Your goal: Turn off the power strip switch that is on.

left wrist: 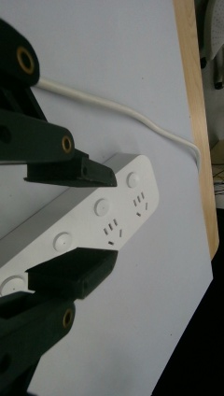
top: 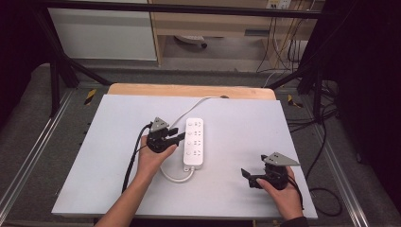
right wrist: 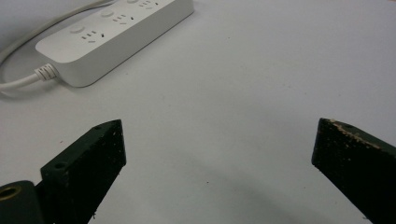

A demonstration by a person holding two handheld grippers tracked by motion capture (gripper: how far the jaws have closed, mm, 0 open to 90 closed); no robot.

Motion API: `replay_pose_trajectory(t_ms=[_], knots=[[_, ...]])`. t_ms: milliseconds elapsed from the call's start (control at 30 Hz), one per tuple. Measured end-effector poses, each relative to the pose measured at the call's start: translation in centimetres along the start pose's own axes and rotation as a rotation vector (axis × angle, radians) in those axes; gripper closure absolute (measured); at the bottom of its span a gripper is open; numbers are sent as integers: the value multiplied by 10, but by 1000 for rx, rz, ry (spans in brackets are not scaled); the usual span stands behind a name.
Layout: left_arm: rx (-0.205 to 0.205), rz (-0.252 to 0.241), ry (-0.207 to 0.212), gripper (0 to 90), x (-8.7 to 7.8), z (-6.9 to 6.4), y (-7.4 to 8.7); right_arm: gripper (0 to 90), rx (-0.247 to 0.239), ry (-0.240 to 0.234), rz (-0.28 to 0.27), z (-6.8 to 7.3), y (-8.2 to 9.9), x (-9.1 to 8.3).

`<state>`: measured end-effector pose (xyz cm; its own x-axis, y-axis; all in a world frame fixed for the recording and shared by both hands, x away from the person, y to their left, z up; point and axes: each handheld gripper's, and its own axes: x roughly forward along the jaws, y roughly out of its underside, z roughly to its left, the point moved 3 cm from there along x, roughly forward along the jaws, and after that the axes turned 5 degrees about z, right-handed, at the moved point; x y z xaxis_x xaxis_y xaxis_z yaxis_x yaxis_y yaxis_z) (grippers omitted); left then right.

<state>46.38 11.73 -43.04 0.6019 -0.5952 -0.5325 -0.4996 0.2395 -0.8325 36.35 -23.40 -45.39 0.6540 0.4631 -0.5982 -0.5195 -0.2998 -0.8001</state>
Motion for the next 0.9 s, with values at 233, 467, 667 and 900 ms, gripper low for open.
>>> replay_pose_trajectory(t_ms=[233,467,667,900], knots=[[-19,-26,-22,423,-17,9,-4,36,3,-1,-1,0,0,0],[-16,-63,-34,291,-35,17,-7,36,2,-1,1,0,0,0],[-15,-65,-69,110,-50,21,-9,35,3,-3,0,1,0,0],[-35,-67,-95,52,-70,28,-8,35,1,-2,-1,0,0,1]])
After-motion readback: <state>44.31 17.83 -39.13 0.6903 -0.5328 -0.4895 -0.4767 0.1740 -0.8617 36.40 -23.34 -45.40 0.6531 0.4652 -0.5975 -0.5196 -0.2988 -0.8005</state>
